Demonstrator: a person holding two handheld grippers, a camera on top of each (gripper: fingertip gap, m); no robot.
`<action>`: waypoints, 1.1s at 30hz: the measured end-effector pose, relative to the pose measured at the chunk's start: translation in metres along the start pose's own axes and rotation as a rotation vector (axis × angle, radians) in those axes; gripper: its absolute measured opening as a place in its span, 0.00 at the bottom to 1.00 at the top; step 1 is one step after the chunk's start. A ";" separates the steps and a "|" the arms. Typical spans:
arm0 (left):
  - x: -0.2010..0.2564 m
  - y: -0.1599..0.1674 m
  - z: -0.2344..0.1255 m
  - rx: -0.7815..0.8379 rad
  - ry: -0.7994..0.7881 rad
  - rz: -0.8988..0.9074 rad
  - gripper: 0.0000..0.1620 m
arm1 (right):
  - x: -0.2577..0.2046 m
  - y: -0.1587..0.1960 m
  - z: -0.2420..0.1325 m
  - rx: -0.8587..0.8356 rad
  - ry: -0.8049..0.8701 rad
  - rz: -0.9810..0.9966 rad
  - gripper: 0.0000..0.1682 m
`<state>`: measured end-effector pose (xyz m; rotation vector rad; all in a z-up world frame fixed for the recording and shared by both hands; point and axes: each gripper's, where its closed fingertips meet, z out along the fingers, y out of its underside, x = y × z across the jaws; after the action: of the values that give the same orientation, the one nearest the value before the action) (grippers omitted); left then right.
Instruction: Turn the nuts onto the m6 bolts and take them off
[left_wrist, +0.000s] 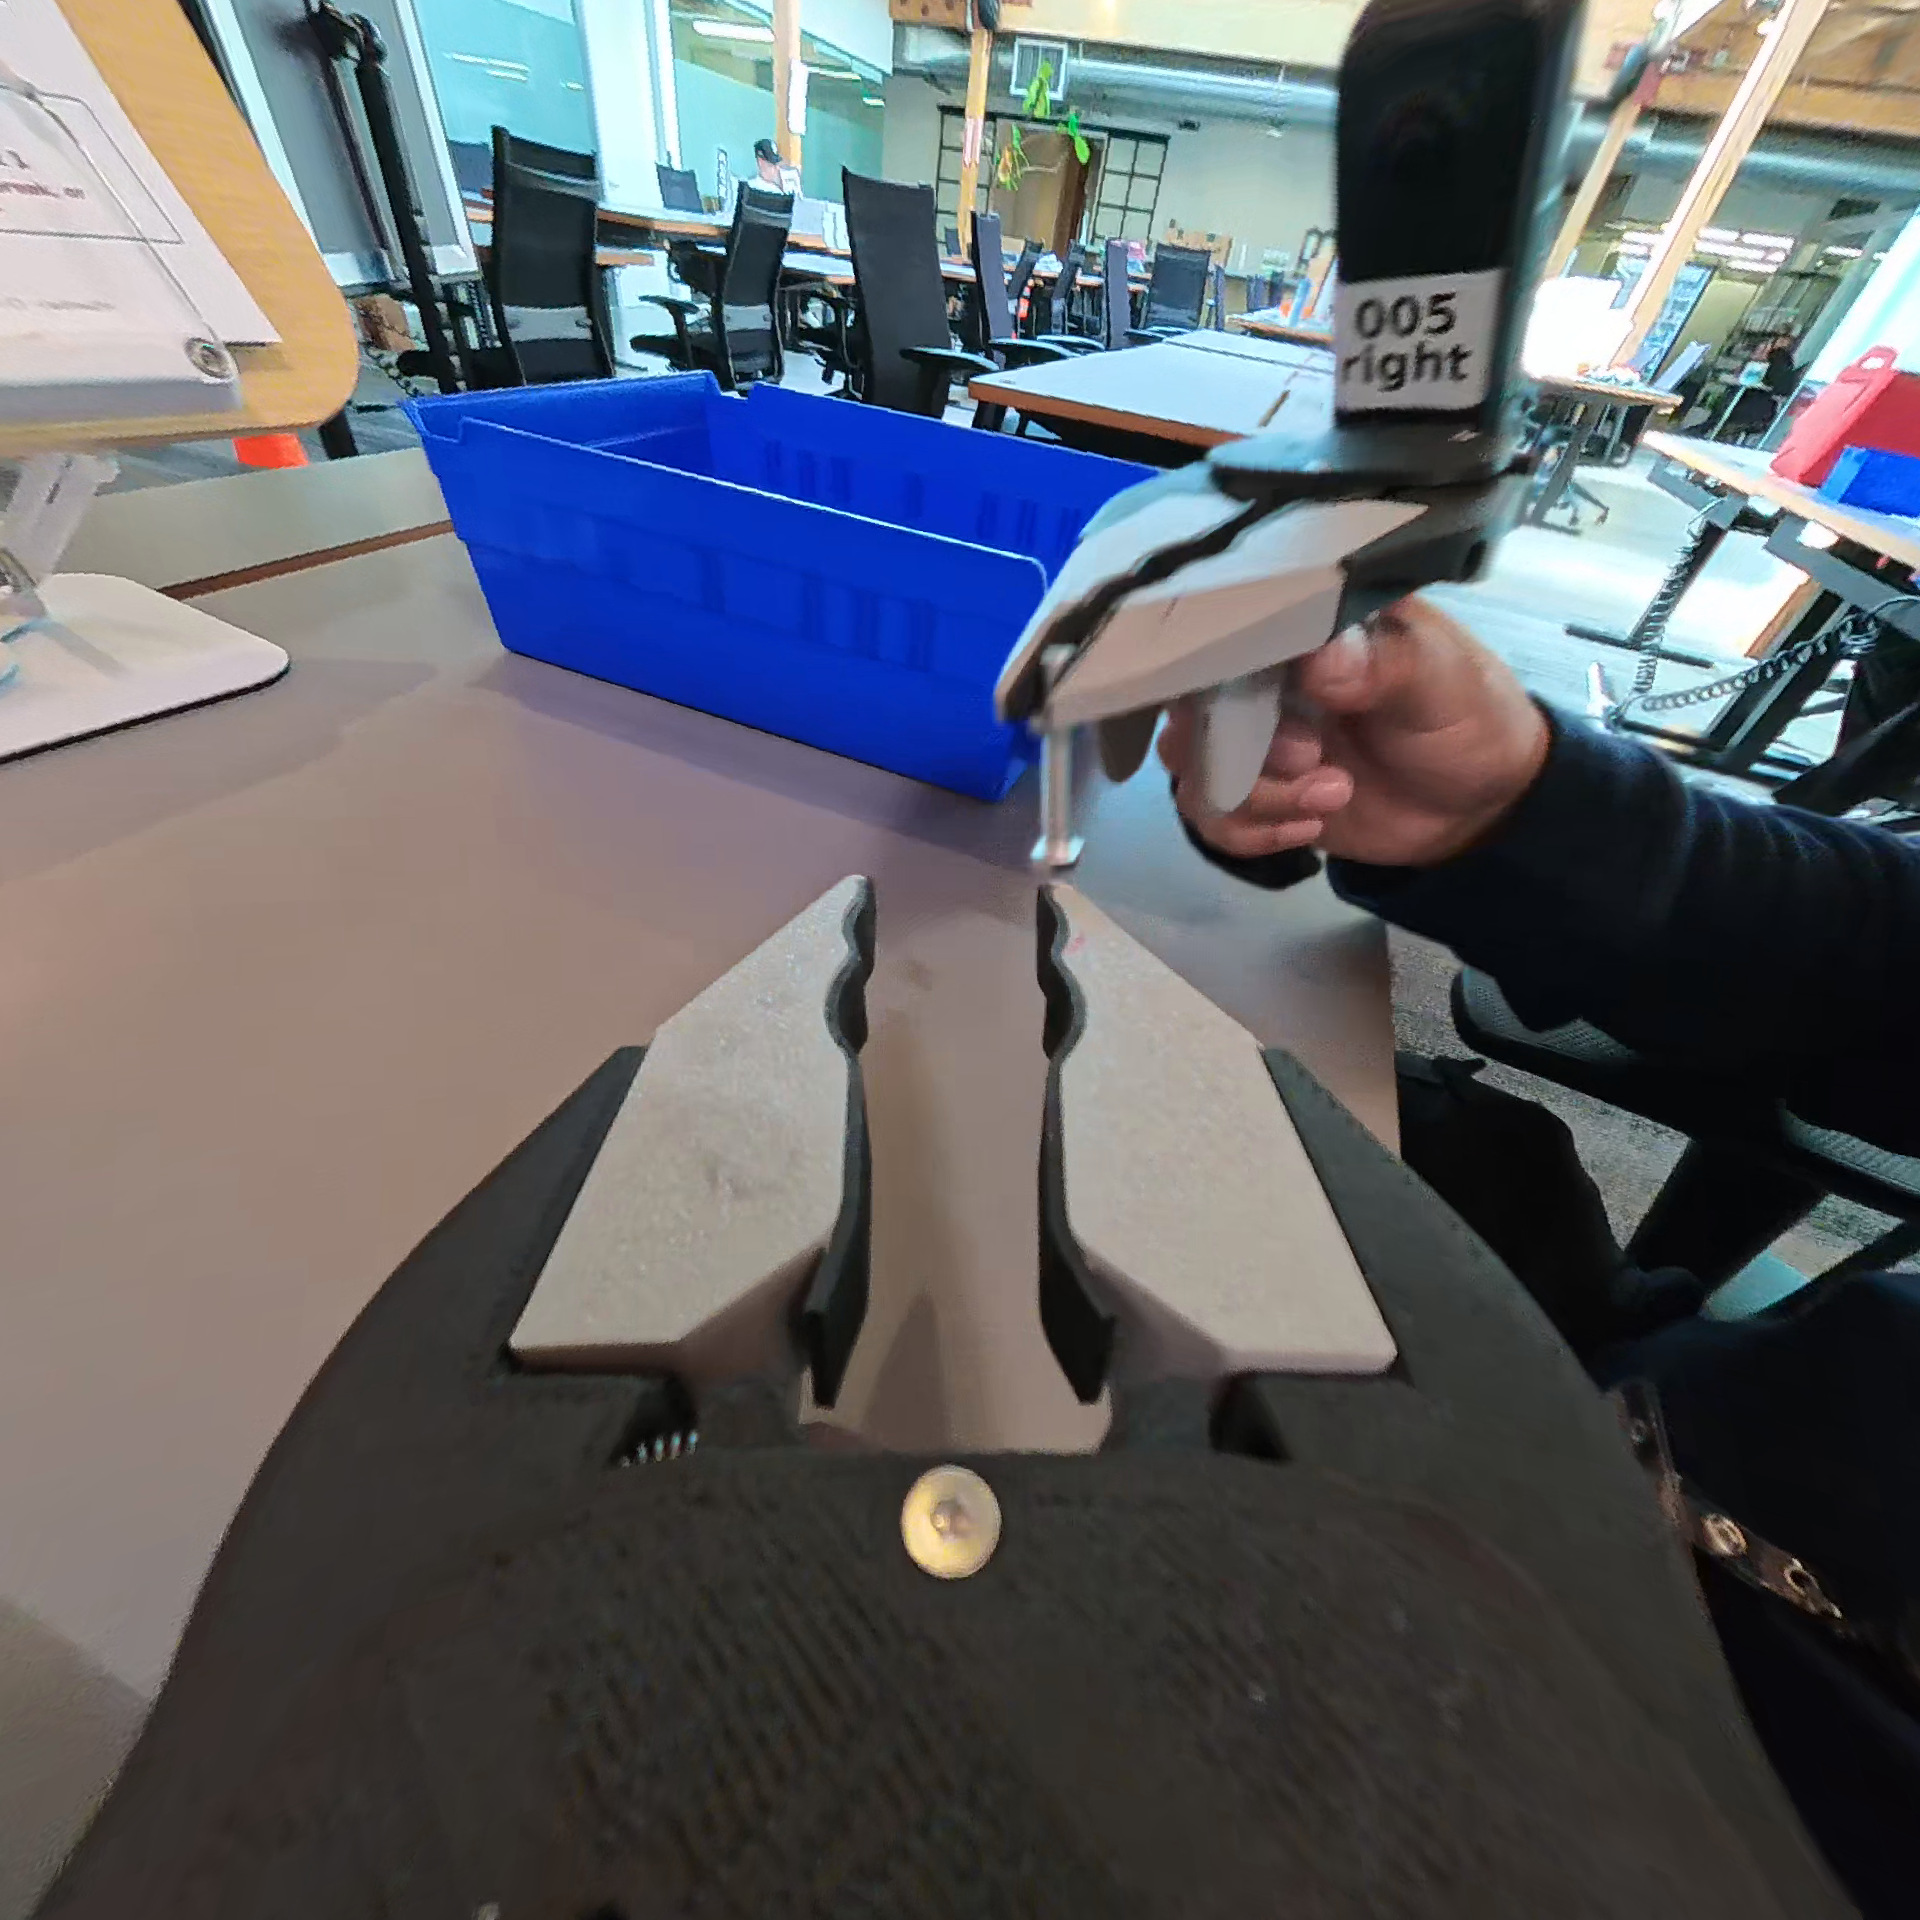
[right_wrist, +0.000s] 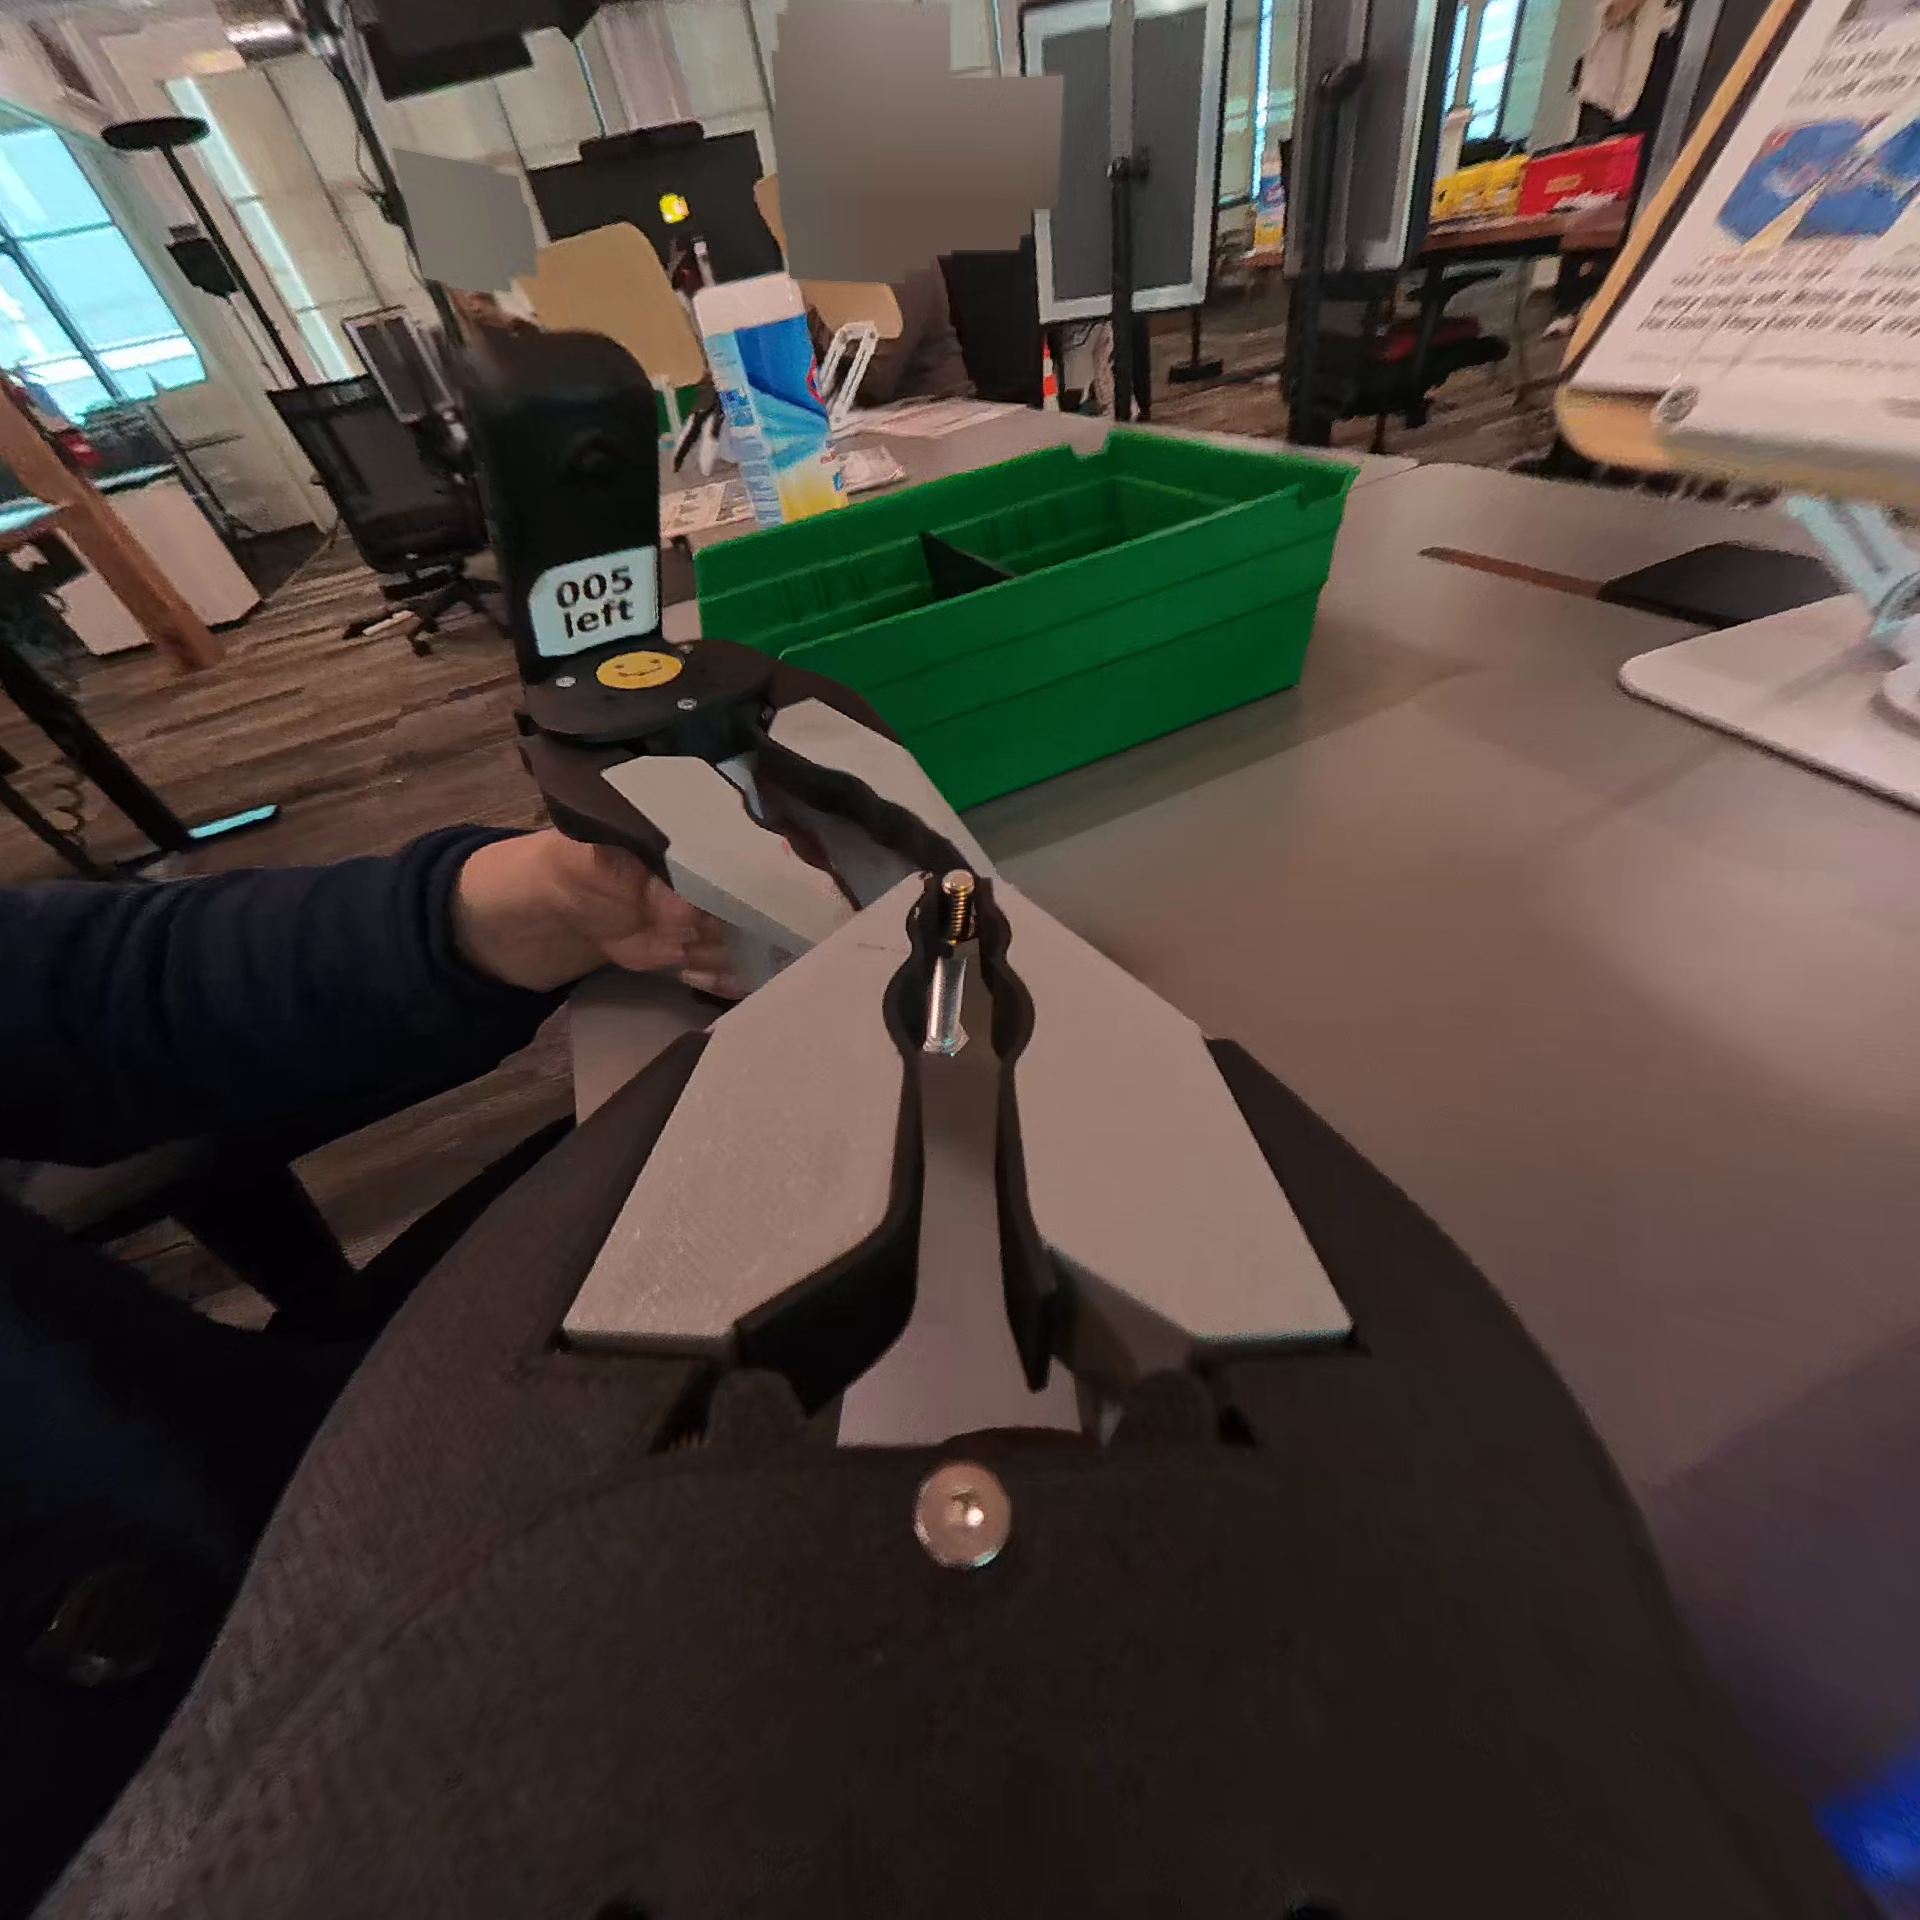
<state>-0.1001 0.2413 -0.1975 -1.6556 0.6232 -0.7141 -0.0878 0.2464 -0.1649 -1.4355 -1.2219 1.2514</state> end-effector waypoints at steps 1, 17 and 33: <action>0.000 0.000 0.000 0.000 0.002 -0.001 0.18 | 0.000 -0.009 -0.009 0.015 0.016 -0.023 0.02; -0.011 0.002 -0.006 -0.005 -0.155 -0.005 0.21 | 0.191 0.025 -0.145 -0.372 0.671 0.043 0.13; -0.051 0.004 -0.173 -0.093 -0.769 0.042 0.37 | 0.084 0.047 -0.093 -0.225 0.538 -0.005 0.43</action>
<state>-0.2629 0.1638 -0.1830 -1.8257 0.1342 0.0161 0.0123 0.3214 -0.2119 -1.7818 -1.0078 0.6654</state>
